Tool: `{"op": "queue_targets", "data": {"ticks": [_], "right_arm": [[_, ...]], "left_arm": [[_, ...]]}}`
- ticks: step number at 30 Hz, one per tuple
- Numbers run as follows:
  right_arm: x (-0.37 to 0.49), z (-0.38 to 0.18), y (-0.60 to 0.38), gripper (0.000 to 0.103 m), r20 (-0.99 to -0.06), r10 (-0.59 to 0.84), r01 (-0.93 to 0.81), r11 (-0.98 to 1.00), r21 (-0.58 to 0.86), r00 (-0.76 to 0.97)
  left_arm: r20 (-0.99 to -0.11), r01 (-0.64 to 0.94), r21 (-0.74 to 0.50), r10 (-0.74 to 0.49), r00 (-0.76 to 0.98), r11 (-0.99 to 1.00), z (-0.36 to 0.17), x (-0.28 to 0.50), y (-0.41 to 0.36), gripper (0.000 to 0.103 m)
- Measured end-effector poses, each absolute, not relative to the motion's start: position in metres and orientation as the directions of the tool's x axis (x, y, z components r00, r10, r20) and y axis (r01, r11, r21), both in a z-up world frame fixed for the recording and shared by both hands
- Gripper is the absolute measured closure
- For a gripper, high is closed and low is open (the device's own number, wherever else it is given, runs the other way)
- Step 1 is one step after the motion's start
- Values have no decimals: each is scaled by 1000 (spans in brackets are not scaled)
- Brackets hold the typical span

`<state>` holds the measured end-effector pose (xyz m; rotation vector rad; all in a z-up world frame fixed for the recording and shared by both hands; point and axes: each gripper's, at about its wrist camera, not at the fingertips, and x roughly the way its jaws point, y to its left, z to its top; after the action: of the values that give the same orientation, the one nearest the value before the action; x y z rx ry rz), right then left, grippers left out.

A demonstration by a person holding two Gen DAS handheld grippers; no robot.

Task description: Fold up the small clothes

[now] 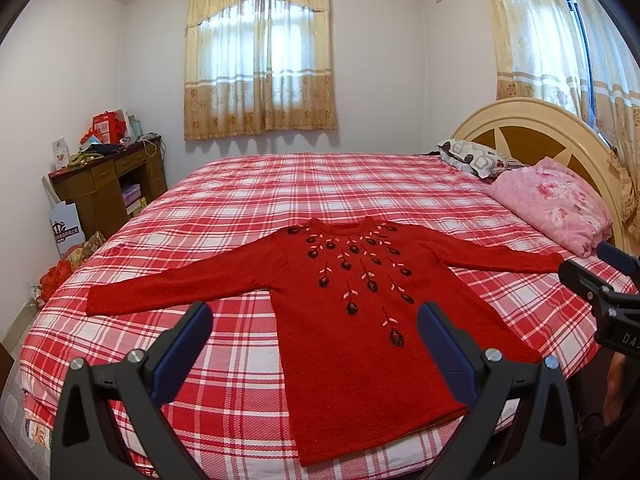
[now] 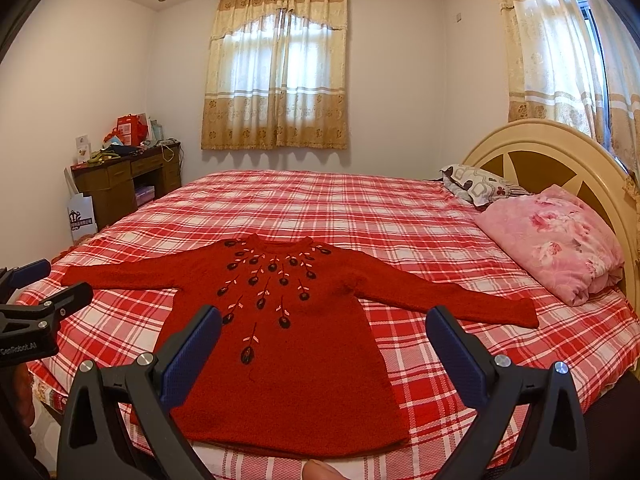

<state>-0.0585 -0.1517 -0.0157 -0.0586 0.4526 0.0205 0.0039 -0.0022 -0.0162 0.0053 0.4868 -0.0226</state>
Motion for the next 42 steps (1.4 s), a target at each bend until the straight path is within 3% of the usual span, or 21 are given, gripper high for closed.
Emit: {"op": "queue_targets", "data": {"ticks": [10,20,33,40,42], "right_arm": [[-55,-23,-150,1,-452,28,-51,998,-39,891],[-23,-52,-168,1,-533,43,-47,999,6,845],[56,-94,-298,1,-647,-138,220,975,46,750],[88,-109,-407,2,-719,-234,412,908,79,654],[94,-110,-440,6,-726,-271,478,874,90,632]], "left_arm": [[-481,22,-6,-22,876,1000,-23,7,0,0],[-507,37,4,-30,861,999,-34,27,5,0],[-595,90,28,-56,802,996,-78,105,5,0],[-613,67,92,3,790,994,-97,149,6,0],[-616,61,109,19,788,992,-102,159,7,0]]}}
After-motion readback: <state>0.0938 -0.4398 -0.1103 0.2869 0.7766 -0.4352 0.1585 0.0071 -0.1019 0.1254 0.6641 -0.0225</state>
